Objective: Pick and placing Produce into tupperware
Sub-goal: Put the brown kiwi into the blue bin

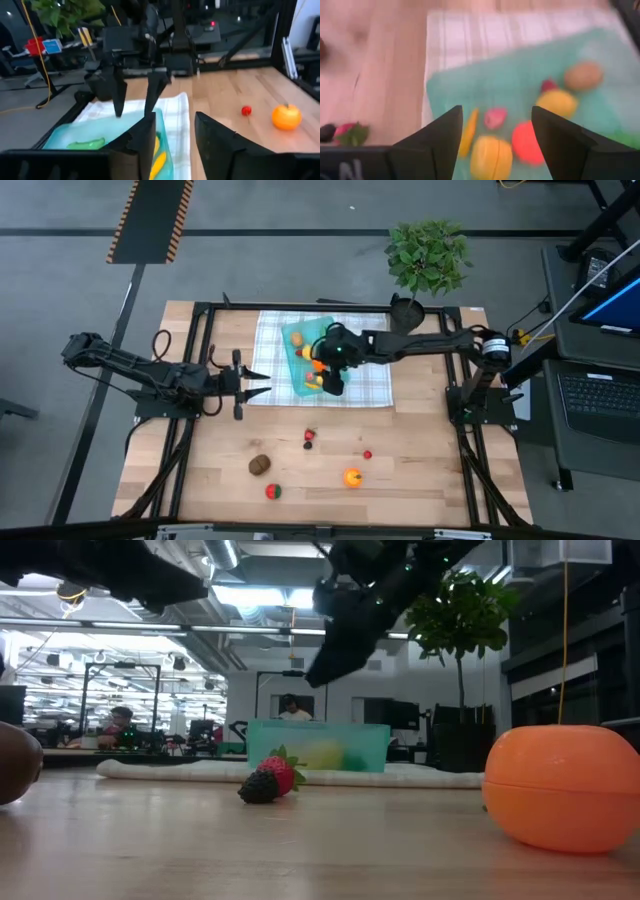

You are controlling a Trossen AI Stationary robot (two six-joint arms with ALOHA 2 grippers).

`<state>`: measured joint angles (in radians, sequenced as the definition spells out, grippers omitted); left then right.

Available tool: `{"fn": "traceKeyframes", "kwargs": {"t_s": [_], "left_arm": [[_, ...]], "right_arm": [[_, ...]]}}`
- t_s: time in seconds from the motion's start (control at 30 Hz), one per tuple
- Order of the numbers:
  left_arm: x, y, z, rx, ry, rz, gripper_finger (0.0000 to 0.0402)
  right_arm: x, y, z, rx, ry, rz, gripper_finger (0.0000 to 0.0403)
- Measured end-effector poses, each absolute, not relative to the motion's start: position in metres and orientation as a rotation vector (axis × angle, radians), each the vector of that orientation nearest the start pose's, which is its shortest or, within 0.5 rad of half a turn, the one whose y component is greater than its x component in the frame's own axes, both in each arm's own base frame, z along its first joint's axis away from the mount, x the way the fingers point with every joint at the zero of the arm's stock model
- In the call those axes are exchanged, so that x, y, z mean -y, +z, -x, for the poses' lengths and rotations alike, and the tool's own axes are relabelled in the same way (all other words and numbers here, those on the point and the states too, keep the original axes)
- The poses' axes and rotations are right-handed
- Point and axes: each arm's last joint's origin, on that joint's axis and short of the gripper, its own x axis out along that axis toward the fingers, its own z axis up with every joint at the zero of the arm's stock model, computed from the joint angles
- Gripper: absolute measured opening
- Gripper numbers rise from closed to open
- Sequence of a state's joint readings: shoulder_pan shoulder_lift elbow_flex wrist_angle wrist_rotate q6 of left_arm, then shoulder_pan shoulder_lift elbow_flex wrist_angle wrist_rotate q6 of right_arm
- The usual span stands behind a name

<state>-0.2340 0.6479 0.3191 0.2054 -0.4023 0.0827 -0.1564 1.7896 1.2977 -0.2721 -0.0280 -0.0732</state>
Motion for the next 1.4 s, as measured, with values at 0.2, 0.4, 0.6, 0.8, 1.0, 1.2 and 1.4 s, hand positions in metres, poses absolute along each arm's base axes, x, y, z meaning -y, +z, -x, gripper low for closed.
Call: {"fn": "traceKeyframes", "kwargs": {"t_s": [0.2, 0.4, 0.6, 0.8, 1.0, 1.2, 1.4], "left_arm": [[0.025, 0.230, -0.153, -0.114, 0.167, -0.125, 0.0181], [0.025, 0.226, -0.153, -0.153, 0.165, -0.163, 0.0245], [0.025, 0.225, -0.153, -0.170, 0.157, -0.176, 0.0292], [0.025, 0.218, -0.151, -0.261, 0.152, -0.178, 0.0293], [0.029, 0.232, -0.145, -0.420, 0.146, -0.066, 0.0290], [0.043, 0.250, -0.144, -0.469, 0.134, -0.017, 0.0290], [0.068, 0.247, -0.146, -0.599, 0.184, 0.071, 0.0289]], "right_arm": [[0.045, 0.219, -0.382, -0.615, -0.063, 0.035, 0.0237], [0.036, 0.200, -0.362, -0.499, -0.058, 0.023, 0.0237], [0.032, 0.199, -0.330, -0.329, -0.064, 0.027, 0.0237], [0.022, 0.205, -0.302, -0.230, -0.045, 0.026, 0.0237], [0.014, 0.209, -0.285, -0.191, -0.019, 0.046, 0.0237], [0.006, 0.208, -0.284, -0.193, 0.007, 0.039, 0.0237], [-0.004, 0.208, -0.284, -0.192, 0.042, 0.052, 0.0237]]}}
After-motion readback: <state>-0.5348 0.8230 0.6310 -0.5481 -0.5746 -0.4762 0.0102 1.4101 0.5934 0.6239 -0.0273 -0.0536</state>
